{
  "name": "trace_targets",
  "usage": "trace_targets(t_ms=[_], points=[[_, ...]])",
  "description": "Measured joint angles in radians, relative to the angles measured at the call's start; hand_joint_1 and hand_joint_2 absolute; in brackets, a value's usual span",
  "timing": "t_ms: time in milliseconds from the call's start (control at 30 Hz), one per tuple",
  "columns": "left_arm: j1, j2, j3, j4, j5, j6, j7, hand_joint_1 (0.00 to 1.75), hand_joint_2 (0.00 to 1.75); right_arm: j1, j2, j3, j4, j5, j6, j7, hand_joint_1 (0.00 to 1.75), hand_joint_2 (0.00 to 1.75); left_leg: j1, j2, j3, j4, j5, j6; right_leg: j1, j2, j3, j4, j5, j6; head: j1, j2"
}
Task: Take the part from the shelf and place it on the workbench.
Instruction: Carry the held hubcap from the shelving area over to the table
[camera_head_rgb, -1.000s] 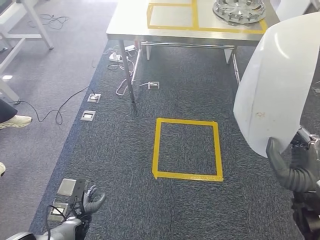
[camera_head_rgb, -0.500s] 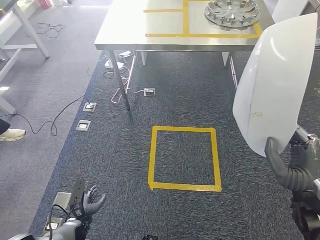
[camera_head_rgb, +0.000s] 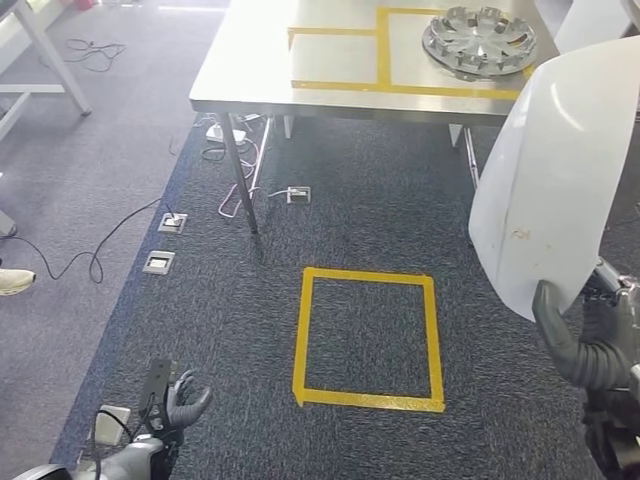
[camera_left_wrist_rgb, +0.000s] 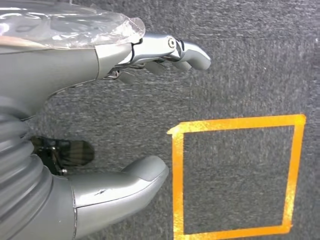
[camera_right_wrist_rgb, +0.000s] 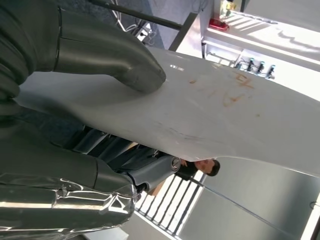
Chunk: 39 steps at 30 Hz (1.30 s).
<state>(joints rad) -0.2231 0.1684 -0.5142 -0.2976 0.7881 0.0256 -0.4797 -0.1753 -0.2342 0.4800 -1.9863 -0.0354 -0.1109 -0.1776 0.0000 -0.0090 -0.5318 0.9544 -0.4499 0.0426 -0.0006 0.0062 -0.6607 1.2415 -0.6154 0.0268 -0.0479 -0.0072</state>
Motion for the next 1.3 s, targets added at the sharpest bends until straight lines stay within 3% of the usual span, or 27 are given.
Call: trace_targets(t_ms=[33, 133, 167, 200, 300, 367, 433, 500, 533, 567, 633, 700, 800, 833, 867, 967, 1000, 1033, 1067, 1133, 1200, 1300], points=[[0.000, 0.000, 0.000, 0.000, 0.000, 0.000, 0.000, 0.00, 1.75, 0.001, 0.000, 0.000, 0.000, 0.000, 0.000, 0.000, 1.75, 1.75, -0.001, -0.001, 0.018, 0.000, -0.013, -0.001, 0.000, 0.000, 0.002, -0.042, 0.021, -0.002, 0.000, 0.000], [-0.001, -0.004, 0.000, 0.000, 0.000, 0.001, 0.000, 0.00, 1.75, 0.004, 0.000, -0.002, 0.000, 0.000, 0.000, 0.000, 1.75, 1.75, -0.004, -0.003, 0.065, 0.001, -0.053, -0.008, 0.006, 0.000, 0.034, -0.222, 0.184, -0.018, 0.004, 0.000], [-0.002, -0.005, 0.000, 0.000, 0.000, 0.001, 0.000, 0.00, 1.75, 0.005, 0.000, -0.002, 0.000, 0.000, 0.000, 0.000, 1.75, 1.75, -0.004, -0.004, 0.072, 0.000, -0.062, -0.013, 0.010, 0.001, 0.042, -0.251, 0.219, -0.025, 0.004, 0.000], [-0.003, -0.007, 0.000, 0.000, 0.000, 0.002, 0.001, 0.00, 1.75, 0.005, 0.000, -0.004, 0.000, 0.000, -0.001, 0.001, 1.75, 1.75, -0.004, -0.005, 0.077, 0.001, -0.067, -0.018, 0.013, 0.001, 0.047, -0.262, 0.229, -0.030, 0.003, 0.000], [-0.008, -0.008, 0.000, -0.001, -0.001, 0.003, 0.000, 0.00, 1.75, -0.001, 0.000, -0.007, -0.002, 0.001, -0.001, 0.002, 1.75, 1.75, -0.002, -0.003, 0.062, 0.046, -0.056, -0.034, 0.010, 0.002, 0.080, -0.285, 0.219, -0.046, 0.000, 0.000], [-0.010, -0.009, 0.000, -0.002, -0.002, 0.003, 0.000, 0.00, 1.75, -0.003, 0.000, -0.008, -0.004, 0.001, -0.001, 0.002, 1.75, 1.75, 0.000, 0.000, -0.008, 0.157, -0.057, -0.045, 0.004, 0.002, 0.108, -0.302, 0.211, -0.052, -0.003, 0.000], [-0.009, -0.009, 0.000, -0.002, -0.002, 0.003, 0.000, 0.00, 1.75, -0.003, 0.000, -0.008, -0.004, 0.001, -0.001, 0.002, 1.75, 1.75, 0.003, 0.001, -0.104, 0.275, -0.102, -0.054, 0.001, 0.002, 0.128, -0.308, 0.195, -0.055, -0.006, 0.000], [-0.006, -0.008, 0.000, -0.002, -0.003, 0.003, 0.002, 0.00, 1.75, -0.002, 0.000, -0.008, -0.004, 0.000, -0.001, 0.002, 1.75, 1.75, 0.007, 0.001, -0.167, 0.308, -0.137, -0.059, 0.000, 0.004, 0.152, -0.308, 0.174, -0.054, -0.009, 0.000], [-0.005, -0.008, 0.000, -0.002, -0.004, 0.003, 0.002, 0.00, 1.75, -0.001, 0.000, -0.008, -0.004, 0.000, -0.002, 0.002, 1.75, 1.75, 0.008, 0.002, -0.175, 0.276, -0.121, -0.059, -0.001, 0.005, 0.168, -0.308, 0.162, -0.052, -0.011, 0.000], [-0.006, -0.007, 0.000, -0.002, -0.005, 0.003, 0.003, 0.00, 1.75, 0.000, 0.000, -0.008, -0.003, -0.001, -0.002, 0.001, 1.75, 1.75, 0.009, 0.002, -0.167, 0.217, -0.078, -0.058, -0.002, 0.005, 0.184, -0.308, 0.150, -0.049, -0.012, 0.000], [-0.006, -0.006, 0.000, -0.002, -0.006, 0.003, 0.004, 0.00, 1.75, 0.000, 0.000, -0.008, -0.003, -0.003, -0.004, -0.002, 1.75, 1.75, 0.008, 0.005, -0.139, 0.076, 0.041, -0.053, -0.002, 0.005, 0.207, -0.307, 0.124, -0.040, -0.012, 0.000], [-0.007, -0.005, 0.000, -0.002, -0.007, 0.003, 0.007, 0.00, 1.75, 0.001, 0.000, -0.009, -0.001, -0.004, -0.007, -0.004, 1.75, 1.75, 0.006, 0.008, -0.127, 0.012, 0.096, -0.042, 0.002, 0.008, 0.217, -0.304, 0.107, -0.029, -0.010, 0.000], [-0.010, -0.006, 0.000, -0.003, -0.008, 0.003, 0.009, 0.00, 1.75, 0.002, 0.000, -0.011, 0.000, -0.005, -0.009, -0.009, 1.75, 1.75, 0.006, 0.008, -0.108, 0.003, 0.090, -0.024, 0.002, 0.009, 0.227, -0.283, 0.101, -0.015, -0.006, 0.000], [-0.012, -0.006, 0.000, -0.003, -0.008, 0.003, 0.009, 0.00, 1.75, 0.001, 0.000, -0.011, 0.000, -0.005, -0.009, -0.012, 1.75, 1.75, 0.007, 0.008, -0.097, 0.001, 0.084, -0.019, 0.001, 0.006, 0.213, -0.253, 0.094, -0.011, -0.005, 0.000], [-0.014, -0.006, 0.000, -0.003, -0.008, 0.003, 0.009, 0.00, 1.75, 0.001, 0.000, -0.011, 0.000, -0.005, -0.010, -0.014, 1.75, 1.75, 0.007, 0.007, -0.086, 0.000, 0.077, -0.014, 0.000, 0.004, 0.186, -0.200, 0.078, -0.007, -0.002, 0.000], [-0.016, -0.006, 0.000, -0.003, -0.009, 0.003, 0.010, 0.00, 1.75, 0.002, 0.000, -0.012, 0.002, -0.005, -0.010, -0.016, 1.75, 1.75, 0.005, 0.005, -0.054, -0.001, 0.050, -0.008, -0.002, 0.001, 0.055, 0.003, -0.011, 0.001, 0.004, 0.000], [-0.016, -0.006, 0.000, -0.003, -0.009, 0.003, 0.010, 0.00, 1.75, 0.002, 0.000, -0.012, 0.004, -0.005, -0.010, -0.016, 1.75, 1.75, 0.003, 0.004, -0.040, -0.001, 0.039, -0.007, -0.002, 0.001, 0.028, 0.027, -0.026, 0.002, 0.004, 0.000], [-0.016, -0.007, 0.000, -0.003, -0.010, 0.003, 0.011, 0.00, 1.75, 0.001, 0.000, -0.012, 0.005, -0.005, -0.010, -0.016, 1.75, 1.75, 0.002, 0.003, -0.024, -0.001, 0.028, -0.007, -0.001, 0.001, 0.018, 0.013, -0.019, 0.000, 0.004, 0.000], [-0.016, -0.007, 0.000, -0.003, -0.010, 0.003, 0.012, 0.00, 1.75, -0.001, 0.000, -0.012, 0.007, -0.005, -0.010, -0.016, 1.75, 1.75, 0.000, 0.002, -0.006, -0.002, 0.016, -0.007, 0.000, 0.001, 0.022, -0.034, 0.015, -0.005, 0.005, 0.000], [-0.017, -0.011, 0.000, -0.003, -0.013, 0.003, 0.013, 0.00, 1.75, -0.007, 0.000, -0.012, 0.009, -0.005, -0.010, -0.016, 1.75, 1.75, -0.003, -0.001, 0.023, -0.002, -0.007, -0.010, 0.006, 0.000, 0.043, -0.177, 0.139, -0.021, 0.008, 0.000], [-0.020, -0.014, 0.000, -0.003, -0.015, 0.003, 0.015, 0.00, 1.75, -0.011, 0.000, -0.012, 0.010, -0.004, -0.011, -0.013, 1.75, 1.75, -0.007, -0.004, 0.039, 0.000, -0.025, -0.018, 0.013, 0.001, 0.055, -0.265, 0.217, -0.034, 0.009, 0.000], [-0.023, -0.013, 0.000, -0.003, -0.017, 0.003, 0.016, 0.00, 1.75, -0.013, 0.000, -0.012, 0.008, -0.002, -0.012, -0.007, 1.75, 1.75, -0.009, -0.004, 0.052, 0.015, -0.034, -0.034, 0.009, 0.002, 0.082, -0.289, 0.219, -0.046, 0.005, 0.000]])
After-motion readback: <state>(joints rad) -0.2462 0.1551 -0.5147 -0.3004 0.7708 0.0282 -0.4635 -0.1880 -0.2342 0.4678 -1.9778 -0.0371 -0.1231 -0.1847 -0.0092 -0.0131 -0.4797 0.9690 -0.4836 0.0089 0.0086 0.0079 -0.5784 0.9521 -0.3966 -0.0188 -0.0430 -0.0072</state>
